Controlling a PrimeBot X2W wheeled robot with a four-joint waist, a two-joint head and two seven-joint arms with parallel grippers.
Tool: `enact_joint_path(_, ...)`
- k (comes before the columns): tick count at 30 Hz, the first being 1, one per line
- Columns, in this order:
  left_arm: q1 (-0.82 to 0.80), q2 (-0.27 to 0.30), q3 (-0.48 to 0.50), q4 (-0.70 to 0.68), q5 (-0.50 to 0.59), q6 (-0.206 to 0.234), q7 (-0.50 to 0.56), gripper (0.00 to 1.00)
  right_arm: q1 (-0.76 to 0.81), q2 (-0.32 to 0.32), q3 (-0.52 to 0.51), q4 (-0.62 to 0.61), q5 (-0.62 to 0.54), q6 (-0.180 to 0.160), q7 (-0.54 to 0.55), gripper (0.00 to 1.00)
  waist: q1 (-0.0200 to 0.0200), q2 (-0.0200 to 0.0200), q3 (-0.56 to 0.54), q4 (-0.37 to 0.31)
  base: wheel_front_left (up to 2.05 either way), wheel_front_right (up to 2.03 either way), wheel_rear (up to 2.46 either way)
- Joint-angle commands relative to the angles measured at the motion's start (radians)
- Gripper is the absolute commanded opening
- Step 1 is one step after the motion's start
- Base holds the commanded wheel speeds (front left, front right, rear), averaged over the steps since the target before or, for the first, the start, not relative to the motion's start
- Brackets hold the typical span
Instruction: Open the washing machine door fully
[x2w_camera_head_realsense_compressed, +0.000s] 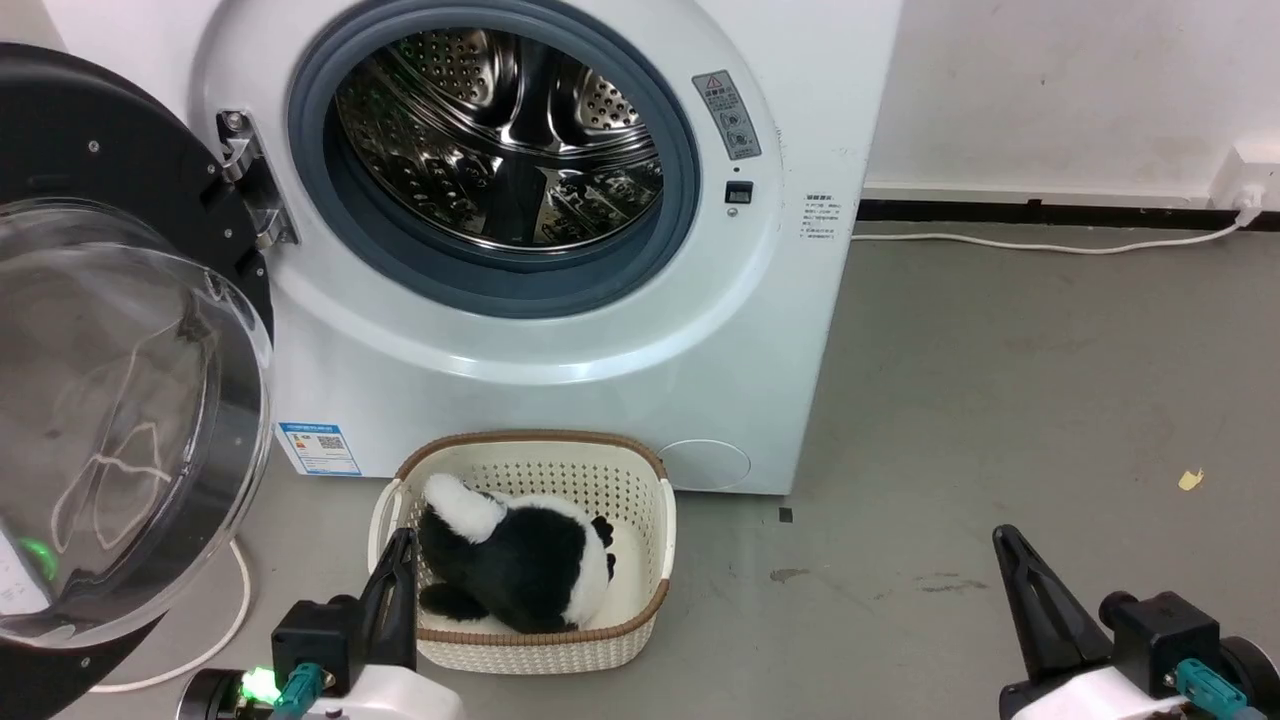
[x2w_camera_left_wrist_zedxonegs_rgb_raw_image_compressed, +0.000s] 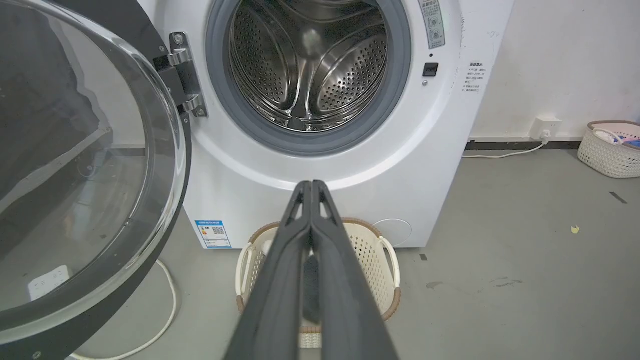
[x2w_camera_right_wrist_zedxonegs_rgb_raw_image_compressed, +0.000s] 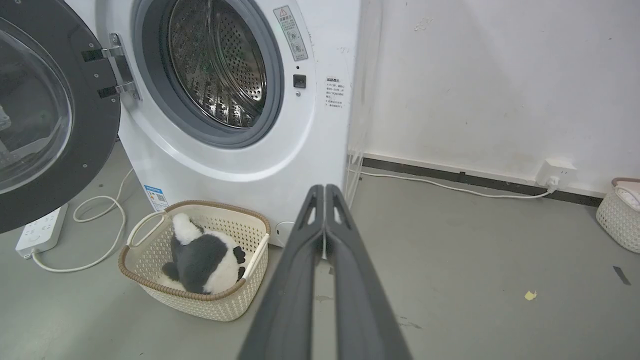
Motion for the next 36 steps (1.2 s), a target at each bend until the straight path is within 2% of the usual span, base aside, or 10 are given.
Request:
enact_joint_path(1,-0.013,-0.009,0.005,-0.004,0.012,-0.004,0.006,0.00,-0.022,0.002,0.003,0.003,-0.005,0.001,0.009,0.00,-0.0001,0.0000,0.001,-0.001,0.00,0.00,0.00)
enact_joint_path(36,-0.035,-0.043,0.070,-0.030,0.072,-0.040,0.073,0.00,-0.061,0.003,0.018,0.004,-0.025,0.001,0.079,0.00,-0.0001,0.0000,0.016,-0.024,0.00,0.00,0.00)
